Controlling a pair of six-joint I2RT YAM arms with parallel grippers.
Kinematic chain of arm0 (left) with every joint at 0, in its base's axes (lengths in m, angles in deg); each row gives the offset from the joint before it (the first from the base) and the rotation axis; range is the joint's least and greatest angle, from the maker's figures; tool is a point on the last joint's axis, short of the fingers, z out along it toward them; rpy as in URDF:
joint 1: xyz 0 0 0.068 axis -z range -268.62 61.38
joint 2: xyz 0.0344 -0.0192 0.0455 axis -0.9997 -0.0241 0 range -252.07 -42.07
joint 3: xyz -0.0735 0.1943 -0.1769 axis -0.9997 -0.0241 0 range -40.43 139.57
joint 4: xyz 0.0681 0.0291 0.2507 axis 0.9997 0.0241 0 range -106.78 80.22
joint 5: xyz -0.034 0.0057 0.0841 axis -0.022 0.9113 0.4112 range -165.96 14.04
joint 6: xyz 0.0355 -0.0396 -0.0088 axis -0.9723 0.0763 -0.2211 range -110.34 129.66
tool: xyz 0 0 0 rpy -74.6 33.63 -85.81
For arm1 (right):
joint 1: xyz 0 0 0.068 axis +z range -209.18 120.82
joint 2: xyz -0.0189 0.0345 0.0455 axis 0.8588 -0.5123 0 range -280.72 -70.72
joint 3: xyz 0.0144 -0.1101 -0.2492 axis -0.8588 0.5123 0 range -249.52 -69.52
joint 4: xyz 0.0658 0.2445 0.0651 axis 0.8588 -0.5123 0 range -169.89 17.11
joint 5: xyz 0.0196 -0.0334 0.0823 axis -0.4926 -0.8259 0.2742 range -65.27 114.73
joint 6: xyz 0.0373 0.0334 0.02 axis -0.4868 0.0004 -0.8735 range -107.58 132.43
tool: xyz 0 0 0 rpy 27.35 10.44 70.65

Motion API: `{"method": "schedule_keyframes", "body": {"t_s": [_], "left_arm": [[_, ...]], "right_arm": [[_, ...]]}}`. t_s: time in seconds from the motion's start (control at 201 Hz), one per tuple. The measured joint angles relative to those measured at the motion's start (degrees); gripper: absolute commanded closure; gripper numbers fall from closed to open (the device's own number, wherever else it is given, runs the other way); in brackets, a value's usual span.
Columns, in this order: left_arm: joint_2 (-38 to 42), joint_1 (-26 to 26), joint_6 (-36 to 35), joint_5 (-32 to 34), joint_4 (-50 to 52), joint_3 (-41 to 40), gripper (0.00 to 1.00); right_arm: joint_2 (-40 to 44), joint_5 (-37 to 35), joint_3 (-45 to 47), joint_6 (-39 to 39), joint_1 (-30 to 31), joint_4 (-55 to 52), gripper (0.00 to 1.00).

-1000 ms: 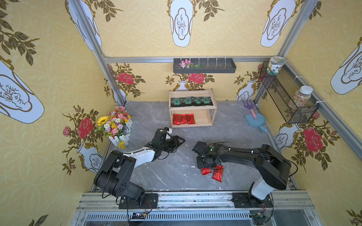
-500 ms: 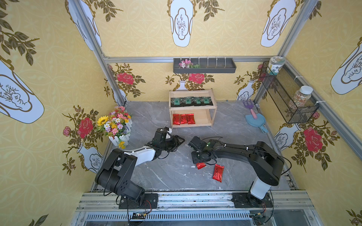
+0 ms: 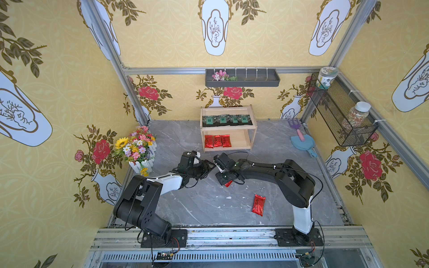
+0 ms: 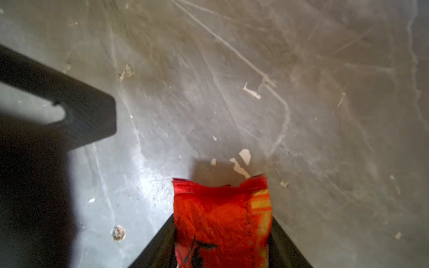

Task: Place the tea bags on the shelf by color
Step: Move the tea bag to the center of the board, then pick up the tea bag from the center of the board.

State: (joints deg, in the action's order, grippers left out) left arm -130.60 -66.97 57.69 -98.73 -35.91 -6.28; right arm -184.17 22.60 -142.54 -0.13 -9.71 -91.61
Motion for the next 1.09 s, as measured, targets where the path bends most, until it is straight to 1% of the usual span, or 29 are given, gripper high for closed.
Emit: {"method": "schedule_keyframes", "body": {"t_s": [0.08,0.354,0.463,0.588,0.732,0.877,1.091], "left_arm": [[-0.1,0.0,0.0,0.0,0.2,-0.1,0.40],[-1.9,-0.1,0.0,-1.0,-1.5,-0.3,0.41],[-2.1,-0.1,-0.5,-1.9,-2.4,-0.5,0.41],[-1.3,-0.1,-1.8,-2.8,-3.5,-0.8,0.41],[-0.9,-0.1,-3.0,-3.5,-4.1,-1.1,0.42],[-0.9,-0.1,-3.3,-4.0,-4.8,-1.2,0.42],[-1.4,-0.1,-3.5,-4.3,-4.9,-1.3,0.41]], "right_arm": [[0.0,0.5,0.3,1.9,0.0,1.2,0.40],[3.2,2.0,3.2,5.0,-0.1,2.4,0.27],[5.7,2.3,4.2,4.2,-0.1,2.5,0.26],[9.3,3.6,6.7,-0.3,-0.2,4.0,0.26],[14.4,5.2,10.5,-9.7,-0.3,5.6,0.26],[18.6,5.1,14.3,-19.1,-0.2,7.4,0.26],[22.6,5.1,20.3,-28.9,-0.2,11.3,0.26]]}}
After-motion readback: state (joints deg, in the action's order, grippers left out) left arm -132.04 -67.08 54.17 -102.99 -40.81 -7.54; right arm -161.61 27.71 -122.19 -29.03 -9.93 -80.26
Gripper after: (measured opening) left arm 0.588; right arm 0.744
